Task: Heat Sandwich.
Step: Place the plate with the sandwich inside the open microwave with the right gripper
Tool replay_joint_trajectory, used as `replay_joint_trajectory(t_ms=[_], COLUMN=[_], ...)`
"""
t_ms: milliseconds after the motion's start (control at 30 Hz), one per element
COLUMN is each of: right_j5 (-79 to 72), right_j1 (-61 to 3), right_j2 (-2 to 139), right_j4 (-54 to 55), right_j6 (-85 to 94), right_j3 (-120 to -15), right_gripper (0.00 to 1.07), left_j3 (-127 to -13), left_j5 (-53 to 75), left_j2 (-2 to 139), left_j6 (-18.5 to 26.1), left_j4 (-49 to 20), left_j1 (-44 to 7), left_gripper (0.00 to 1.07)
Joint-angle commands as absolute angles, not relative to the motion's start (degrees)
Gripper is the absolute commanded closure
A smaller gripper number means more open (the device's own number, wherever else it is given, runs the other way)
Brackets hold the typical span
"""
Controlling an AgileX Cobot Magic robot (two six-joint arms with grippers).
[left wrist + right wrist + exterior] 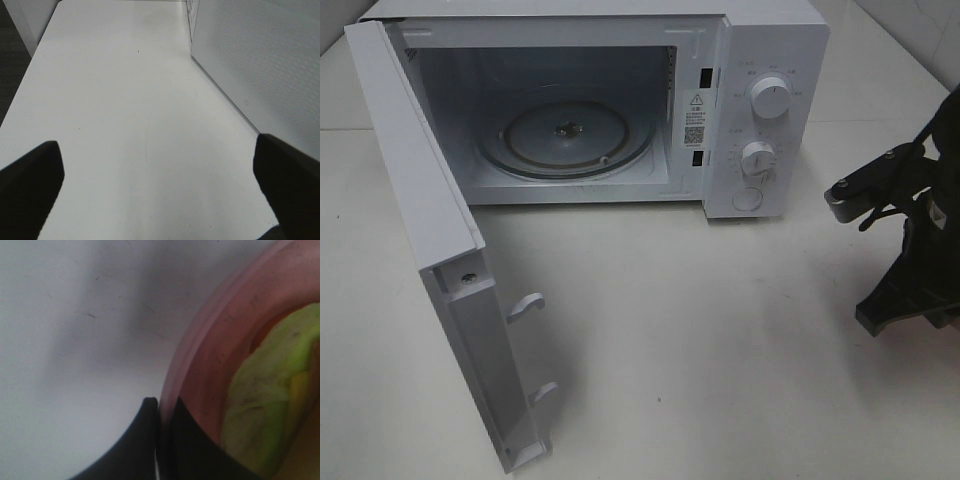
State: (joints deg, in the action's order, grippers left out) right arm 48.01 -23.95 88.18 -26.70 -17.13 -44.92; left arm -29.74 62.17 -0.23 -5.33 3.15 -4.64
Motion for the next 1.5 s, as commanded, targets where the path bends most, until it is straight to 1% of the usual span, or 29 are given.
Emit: replay_joint_trajectory(t_ms=[33,233,333,400,467,533,567,700,900,967,1067,1100,1367,1500], right_j5=[50.7,53.1,53.3,53.9,53.9,53.9,53.9,54.0,54.0,54.0,54.0,53.9,53.3,52.9], right_j1=[-26.4,-31.5,-32.9,-35.2,-35.9,-38.5,-38.5,-42.9,-46.4,-48.7,-50.1,-51.7,-56.7,-57.4], right_j2=[86.2,83.3,82.6,81.4,81.2,80.4,80.4,79.8,79.7,79.7,79.7,79.7,79.7,79.7], right_j4=[-27.8,-27.5,-26.7,-26.1,-26.0,-25.7,-25.7,-24.8,-24.8,-24.8,-24.8,-24.8,-25.0,-25.0], right_j6=[-17.5,-17.5,-17.5,-17.4,-17.4,-17.0,-17.0,-15.7,-15.7,-15.7,-15.7,-15.7,-13.1,-10.3], right_j3=[-44.7,-44.7,-44.7,-44.7,-44.7,-44.7,-44.7,-44.7,-44.7,-44.7,-44.7,-44.7,-44.7,-44.7], right_gripper=[1.07,1.07,1.07,1.07,1.07,1.07,1.07,1.07,1.07,1.07,1.07,1.07,1.07,1.07], left_j3=[-29.7,-29.7,-29.7,-29.7,-29.7,-29.7,-29.7,-29.7,-29.7,-29.7,-29.7,-29.7,-29.7,-29.7], left_j5=[61.5,61.5,61.5,61.5,61.5,61.5,61.5,61.5,61.5,61.5,61.5,61.5,61.5,61.5], left_j2=[-1.2,-1.2,-1.2,-1.2,-1.2,-1.2,-1.2,-1.2,-1.2,-1.2,-1.2,-1.2,-1.2,-1.2], left_j6=[-5.3,-5.3,-5.3,-5.3,-5.3,-5.3,-5.3,-5.3,-5.3,-5.3,-5.3,-5.3,-5.3,-5.3], left_j4=[3.1,3.1,3.1,3.1,3.1,3.1,3.1,3.1,3.1,3.1,3.1,3.1,3.1,3.1], left_j1=[-4.7,-4.7,-4.7,-4.7,-4.7,-4.7,-4.7,-4.7,-4.7,-4.7,-4.7,-4.7,-4.7,-4.7], left_gripper=[0.09,0.09,0.09,0.09,0.09,0.09,0.09,0.09,0.09,0.09,0.09,0.09,0.09,0.09])
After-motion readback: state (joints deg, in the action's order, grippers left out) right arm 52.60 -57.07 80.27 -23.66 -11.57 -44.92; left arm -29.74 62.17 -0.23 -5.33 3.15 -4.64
